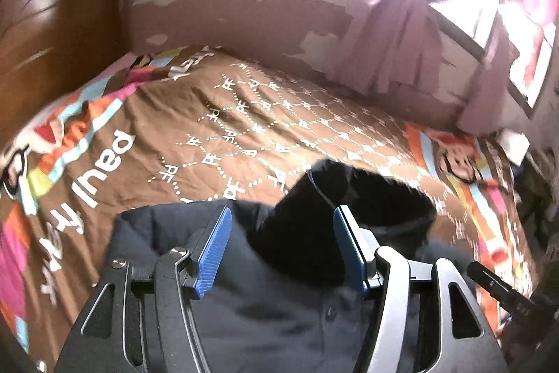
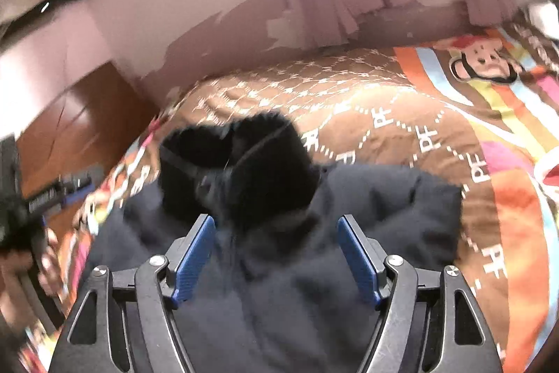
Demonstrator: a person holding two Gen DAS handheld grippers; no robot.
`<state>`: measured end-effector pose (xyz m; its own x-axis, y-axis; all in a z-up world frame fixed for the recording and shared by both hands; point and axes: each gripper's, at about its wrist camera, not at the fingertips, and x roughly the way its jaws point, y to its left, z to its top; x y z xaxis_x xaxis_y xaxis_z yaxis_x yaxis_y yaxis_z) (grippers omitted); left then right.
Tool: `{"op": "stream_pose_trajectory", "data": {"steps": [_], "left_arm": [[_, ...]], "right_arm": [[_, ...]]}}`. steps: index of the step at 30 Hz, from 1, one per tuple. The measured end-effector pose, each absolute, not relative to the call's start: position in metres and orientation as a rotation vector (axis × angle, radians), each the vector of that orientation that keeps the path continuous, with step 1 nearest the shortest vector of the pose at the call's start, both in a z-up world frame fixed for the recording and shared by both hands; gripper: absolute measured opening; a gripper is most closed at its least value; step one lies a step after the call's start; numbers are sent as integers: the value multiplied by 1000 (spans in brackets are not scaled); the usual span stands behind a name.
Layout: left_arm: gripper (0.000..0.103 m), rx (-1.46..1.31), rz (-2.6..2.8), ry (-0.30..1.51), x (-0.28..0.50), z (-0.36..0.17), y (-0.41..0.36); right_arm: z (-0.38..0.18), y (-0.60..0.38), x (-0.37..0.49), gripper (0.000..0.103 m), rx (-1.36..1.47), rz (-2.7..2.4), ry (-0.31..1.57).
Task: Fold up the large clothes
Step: 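Open the left tool and smooth the folded jacket with both tools, then close the right tool on the jacket hem while the left tool grasps it too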
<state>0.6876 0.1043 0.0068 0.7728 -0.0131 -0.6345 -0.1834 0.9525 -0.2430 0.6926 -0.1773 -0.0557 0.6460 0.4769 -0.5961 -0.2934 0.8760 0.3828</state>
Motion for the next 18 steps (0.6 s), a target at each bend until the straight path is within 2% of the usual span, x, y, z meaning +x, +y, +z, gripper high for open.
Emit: {"op": "stream_pose_trajectory", "data": {"steps": [3, 6, 8, 11, 12, 13, 15, 18], "left_arm": [[55, -345, 111, 698, 710, -3, 109], [54, -340, 114, 703, 727, -10, 112], [48, -356, 100, 697, 733, -12, 115], [31, -400, 57, 717, 742, -19, 119], [22, -408, 48, 725, 744, -20, 120], [18, -415, 35, 725, 746, -21, 120], [4, -426, 2, 717, 744, -19, 118], [0, -395, -29, 700, 740, -11, 111]], "right_arm": [[-57, -182, 727, 61, 343, 409, 776], [-59, -179, 752, 60, 390, 383, 783], [-62, -176, 765, 60, 418, 378, 778], [-72, -167, 781, 57, 451, 374, 780], [-76, -163, 783, 51, 452, 385, 784], [-80, -160, 784, 38, 444, 390, 792], [-86, -157, 781, 21, 447, 412, 802], [-81, -158, 771, 10, 422, 428, 773]]}}
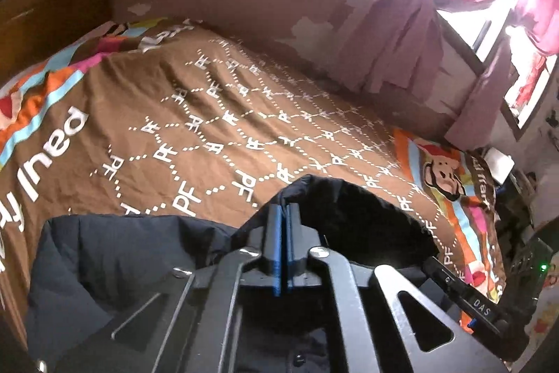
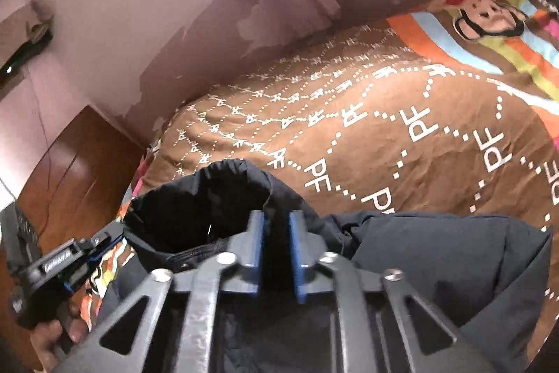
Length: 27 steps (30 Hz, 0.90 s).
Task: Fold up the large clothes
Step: 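Close the right tool on the jacket hem while the left tool grasps it too, then fold the held jacket hem up toward the collar with both tools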
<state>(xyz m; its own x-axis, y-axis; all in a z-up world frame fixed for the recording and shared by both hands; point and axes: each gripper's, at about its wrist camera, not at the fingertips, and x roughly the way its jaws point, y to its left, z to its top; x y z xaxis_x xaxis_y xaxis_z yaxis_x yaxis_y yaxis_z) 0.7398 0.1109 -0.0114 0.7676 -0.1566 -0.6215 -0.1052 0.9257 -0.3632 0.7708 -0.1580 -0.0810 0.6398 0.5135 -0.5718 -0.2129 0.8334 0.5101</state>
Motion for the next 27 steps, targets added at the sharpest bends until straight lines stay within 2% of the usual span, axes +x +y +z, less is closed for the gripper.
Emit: {"op": "stream_pose_trajectory", "data": {"steps": [9, 14, 17, 24, 27], "left_arm": [[0, -214, -130, 722, 682, -15, 77], [0, -89, -290, 686, 622, -20, 62], [0, -134, -338, 667, 597, -23, 68], [0, -288, -291, 579, 621, -9, 84], [0, -302, -282, 618, 650, -12, 80]], "right_arm": [[-66, -169, 705, 6, 258, 535, 716], [-82, -183, 669, 5, 185, 544, 724], [-104, -182, 659, 4, 91, 523, 759], [-138, -181, 668, 4, 53, 475, 834], [-144, -180, 671, 4, 47, 472, 845]]}}
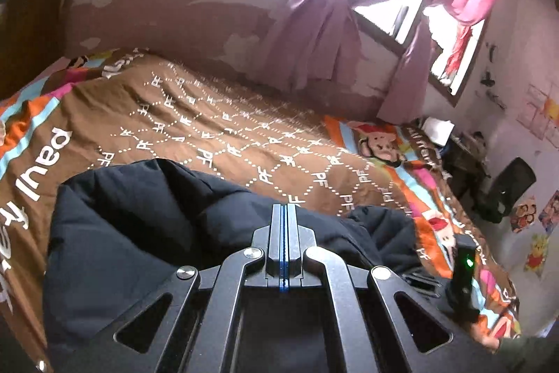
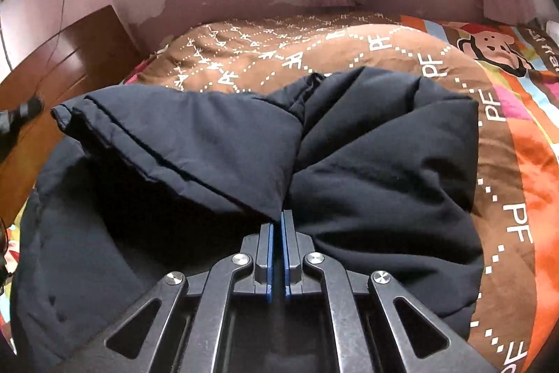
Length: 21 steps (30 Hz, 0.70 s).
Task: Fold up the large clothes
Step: 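Fold the held jacket hem up toward the collar with both tools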
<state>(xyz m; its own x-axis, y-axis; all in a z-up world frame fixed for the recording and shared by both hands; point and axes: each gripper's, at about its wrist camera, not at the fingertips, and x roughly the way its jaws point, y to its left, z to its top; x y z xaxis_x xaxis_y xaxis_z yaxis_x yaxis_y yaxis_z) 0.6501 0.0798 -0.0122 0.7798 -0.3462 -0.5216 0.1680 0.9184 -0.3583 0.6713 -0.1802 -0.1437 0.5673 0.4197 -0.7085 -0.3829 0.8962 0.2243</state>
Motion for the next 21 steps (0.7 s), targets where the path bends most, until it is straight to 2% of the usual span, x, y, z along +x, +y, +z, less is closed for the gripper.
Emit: {"op": "stream_pose_trajectory", "data": {"steps": [8, 16, 19, 21], "left_arm": [[0, -164, -201, 897, 695, -73, 62], [0, -147, -192, 923, 687, -100, 65], [0, -150, -198, 920, 685, -101, 67], [0, -157, -202, 922, 685, -103, 68]], "right_arm": [[-141, -179, 670, 4, 40, 483, 842], [-84, -168, 642, 5, -48, 502, 630], [-78, -154, 661, 5, 33, 554, 681], [-92, -136, 684, 5, 51, 574, 780]]}}
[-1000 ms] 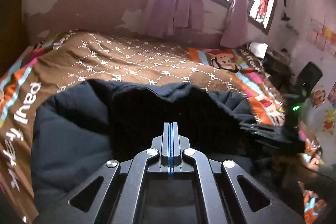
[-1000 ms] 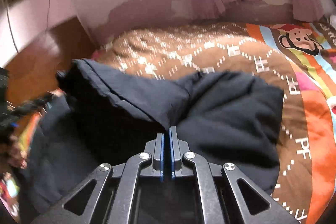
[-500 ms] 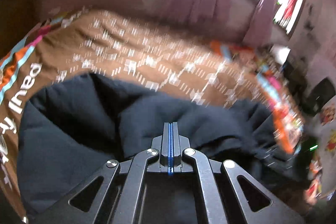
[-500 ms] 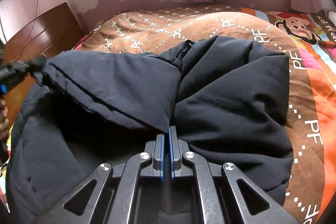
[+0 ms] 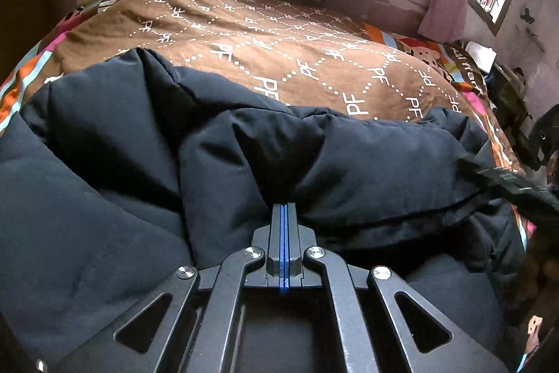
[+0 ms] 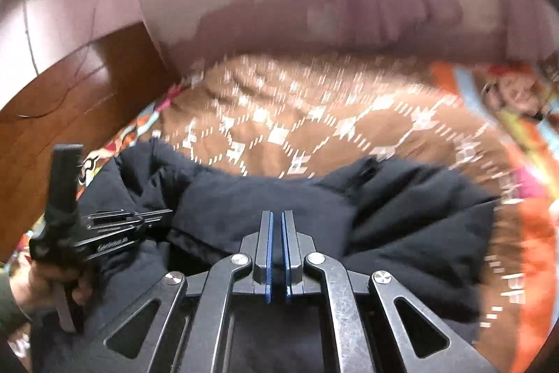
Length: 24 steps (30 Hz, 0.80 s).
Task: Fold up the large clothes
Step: 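Fold the held jacket hem up toward the collar with both tools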
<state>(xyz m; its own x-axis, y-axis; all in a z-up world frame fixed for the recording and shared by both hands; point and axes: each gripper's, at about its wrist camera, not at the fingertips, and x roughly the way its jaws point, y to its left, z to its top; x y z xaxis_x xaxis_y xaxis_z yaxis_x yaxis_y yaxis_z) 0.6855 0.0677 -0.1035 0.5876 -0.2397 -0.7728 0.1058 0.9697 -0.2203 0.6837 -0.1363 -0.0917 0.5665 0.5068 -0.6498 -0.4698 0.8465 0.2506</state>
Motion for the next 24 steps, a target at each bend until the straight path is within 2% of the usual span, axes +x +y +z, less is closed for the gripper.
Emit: {"op": "stream_pose_trajectory", "data": {"steps": [3, 9, 24], "left_arm": [[0, -156, -207, 943, 688, -108, 68], [0, -75, -151, 1001, 697, -123, 54], [0, -48, -133, 955, 686, -134, 49]], "right_arm": [[-120, -121, 707, 5, 62, 569, 911], [-158, -114, 726, 0, 41, 542, 1043], [-173, -115, 708, 0, 38, 502, 968]]}}
